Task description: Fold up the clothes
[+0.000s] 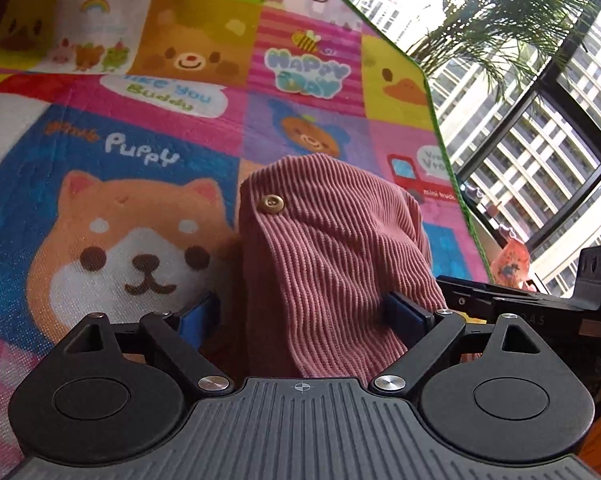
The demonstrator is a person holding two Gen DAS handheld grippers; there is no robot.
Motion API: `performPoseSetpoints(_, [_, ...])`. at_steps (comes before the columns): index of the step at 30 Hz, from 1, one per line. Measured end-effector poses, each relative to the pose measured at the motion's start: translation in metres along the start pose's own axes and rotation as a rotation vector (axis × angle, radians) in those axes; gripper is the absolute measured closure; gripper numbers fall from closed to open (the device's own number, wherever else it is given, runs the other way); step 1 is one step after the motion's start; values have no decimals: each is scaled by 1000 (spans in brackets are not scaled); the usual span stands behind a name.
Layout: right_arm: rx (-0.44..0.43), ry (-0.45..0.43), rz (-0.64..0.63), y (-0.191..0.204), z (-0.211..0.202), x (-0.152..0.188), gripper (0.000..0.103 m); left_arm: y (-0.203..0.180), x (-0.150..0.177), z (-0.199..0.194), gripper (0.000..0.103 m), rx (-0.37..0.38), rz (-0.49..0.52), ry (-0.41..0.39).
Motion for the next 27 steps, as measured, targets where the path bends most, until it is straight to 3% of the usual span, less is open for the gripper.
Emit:
performPoseSetpoints(3, [-37, 26, -23, 11, 12, -5, 49, 2, 0, -1, 23, 35, 13, -13])
performPoseSetpoints(10, [-60, 97, -104, 51, 68, -45, 60, 43, -23, -12, 31, -1, -16, -67])
performPoseSetpoints(17, [-141, 73, -272, 140, 163, -95, 60, 141, -69, -48, 37, -194, -148, -227])
performPoseSetpoints(20, [-147, 71, -283, 163, 200, -106, 60, 173, -74, -54, 37, -254, -204, -273])
performPoseSetpoints(23, [-113, 83, -299, 165, 211, -107, 58, 176, -69, -51, 33, -300, -172, -288])
performPoseSetpoints(24, [-84, 77, -329, 165, 208, -108, 53, 175, -68, -49, 31, -321, -149, -293])
performPoseSetpoints(27, [18, -8, -454, 173, 186, -120, 52, 161, -64, -42, 25, -406, -43, -308])
Point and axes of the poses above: each gripper's, at about its wrist camera, not at the fingertips, and z roughly the way its jaws point, y to its left, x to its underside, the point moved 2 cm from there along z, roughly the way its jaws point, and after that the axes turned 8 degrees about -x, right-handed, at the moved point
